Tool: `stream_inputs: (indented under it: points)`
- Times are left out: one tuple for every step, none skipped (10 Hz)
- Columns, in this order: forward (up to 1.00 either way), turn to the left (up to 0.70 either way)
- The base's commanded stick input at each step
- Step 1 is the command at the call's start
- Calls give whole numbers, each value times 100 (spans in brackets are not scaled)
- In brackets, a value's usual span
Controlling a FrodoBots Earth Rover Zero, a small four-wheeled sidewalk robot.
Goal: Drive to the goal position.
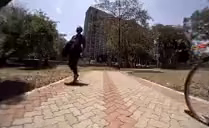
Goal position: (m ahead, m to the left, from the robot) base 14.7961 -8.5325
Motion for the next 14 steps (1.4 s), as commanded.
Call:
stream_inputs:
  points:
    - [77,0]
    - [100,0]
    - [100,0]
    - [100,0]
    - [100,0]
    - [100,0]
    - [100,0]
    - [100,0]
    - [100,0]
    - [100,0]
    - [100,0]
    - [100,0]
    - [100,0]
    - [100,0]
